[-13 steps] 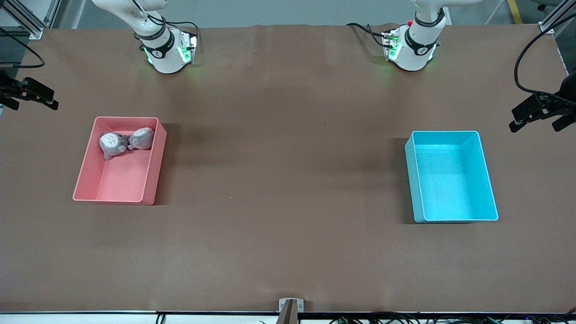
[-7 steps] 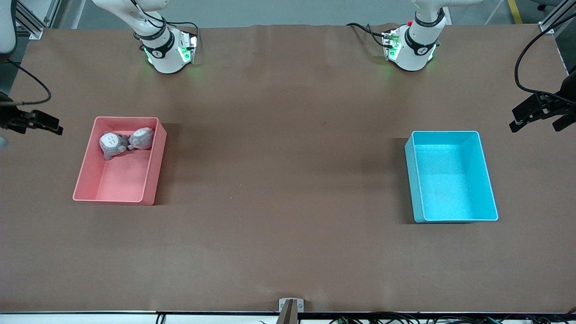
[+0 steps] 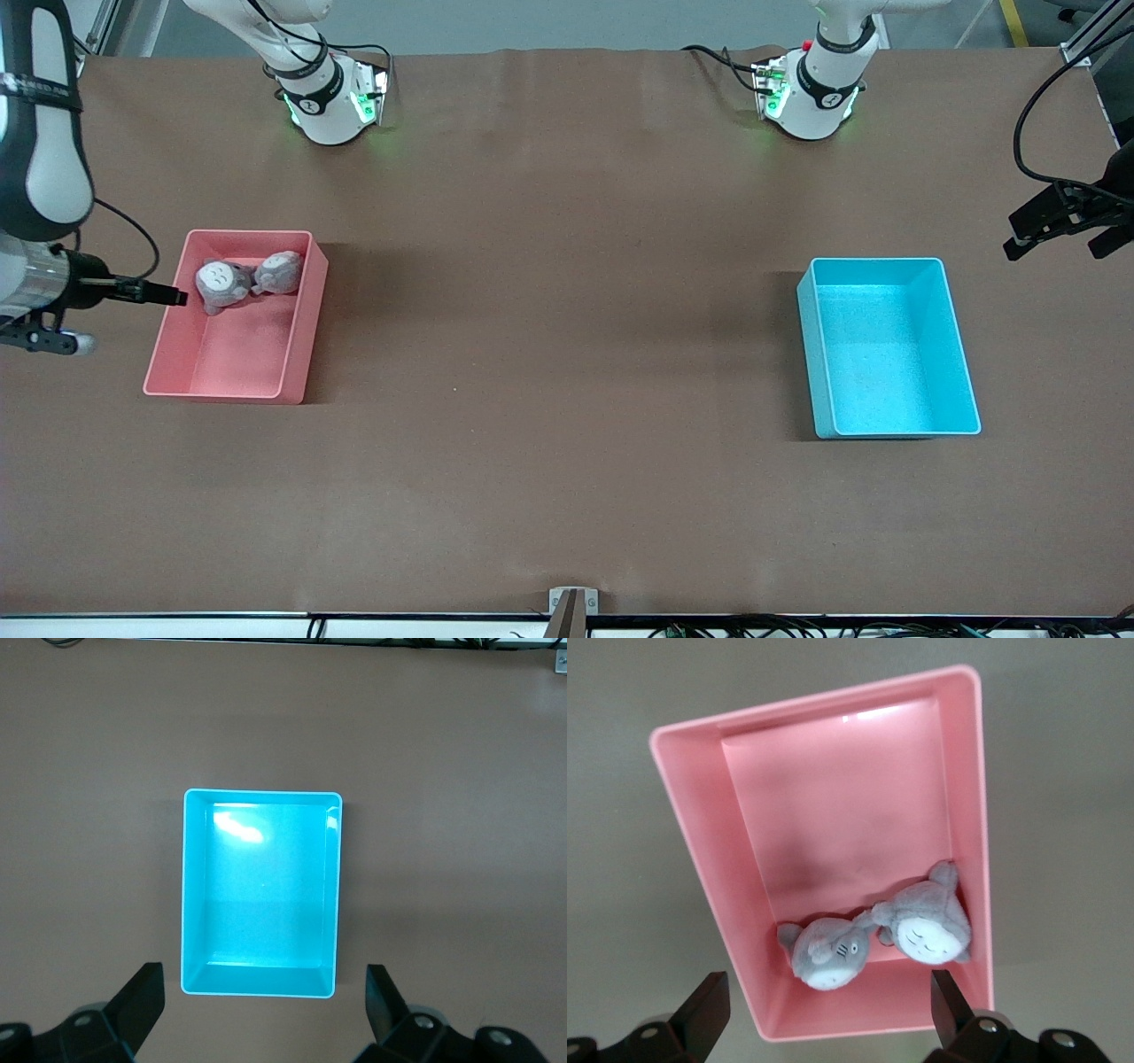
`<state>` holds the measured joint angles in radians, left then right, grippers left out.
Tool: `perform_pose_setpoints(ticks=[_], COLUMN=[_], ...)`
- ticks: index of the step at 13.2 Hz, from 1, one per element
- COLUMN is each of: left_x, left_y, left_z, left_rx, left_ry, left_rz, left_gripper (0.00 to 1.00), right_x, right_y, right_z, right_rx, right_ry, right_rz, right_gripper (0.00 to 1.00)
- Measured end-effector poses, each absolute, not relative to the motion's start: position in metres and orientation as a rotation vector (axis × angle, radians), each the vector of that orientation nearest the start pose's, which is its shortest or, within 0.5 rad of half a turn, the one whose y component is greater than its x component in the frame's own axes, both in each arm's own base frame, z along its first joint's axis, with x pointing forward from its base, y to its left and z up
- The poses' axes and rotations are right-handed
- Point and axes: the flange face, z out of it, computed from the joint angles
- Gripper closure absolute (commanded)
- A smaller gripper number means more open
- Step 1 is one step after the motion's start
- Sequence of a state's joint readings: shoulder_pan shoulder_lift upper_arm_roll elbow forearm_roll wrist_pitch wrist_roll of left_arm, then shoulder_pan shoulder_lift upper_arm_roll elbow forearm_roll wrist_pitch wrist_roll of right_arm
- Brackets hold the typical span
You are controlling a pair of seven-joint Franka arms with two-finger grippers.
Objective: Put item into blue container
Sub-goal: 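Reach the right gripper down into the pink box toward the plush toys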
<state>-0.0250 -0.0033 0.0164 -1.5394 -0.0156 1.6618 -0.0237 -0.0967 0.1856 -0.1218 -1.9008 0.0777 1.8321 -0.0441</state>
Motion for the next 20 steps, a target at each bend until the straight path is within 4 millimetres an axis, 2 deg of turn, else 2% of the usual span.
perform_pose_setpoints(ticks=[3,6,11,17,20], left_x=[0.563,0.563,0.563,0.563,0.563], left_y=[-0.006,-0.006,-0.006,-0.006,-0.006], left_z=[0.65,0.65,0.65,0.65,0.65], left_rx=[-3.153,-3.153,-3.153,-3.153,-3.153], left_ry=[-0.024,-0.025,-0.025,-0.025,-0.025], left_rz=[-0.198,-0.198,-0.198,-0.198,-0.198], left_gripper=[0.0,0.0,0.0,0.0,0.0], right_x=[0.534,0.503,0.467,0.447,0.443], right_y=[-0.112,-0.106,-0.096,-0.06,-0.056], right_z=[0.325,0.289,0.25,0.223,0.219], right_rx=[-3.02,-3.004,-2.979,-2.987,-2.987], right_ry=[0.345,0.388,0.476,0.532,0.537], right_rz=[0.382,0.383,0.363,0.372,0.387], right_gripper=[0.0,0.0,0.0,0.0,0.0])
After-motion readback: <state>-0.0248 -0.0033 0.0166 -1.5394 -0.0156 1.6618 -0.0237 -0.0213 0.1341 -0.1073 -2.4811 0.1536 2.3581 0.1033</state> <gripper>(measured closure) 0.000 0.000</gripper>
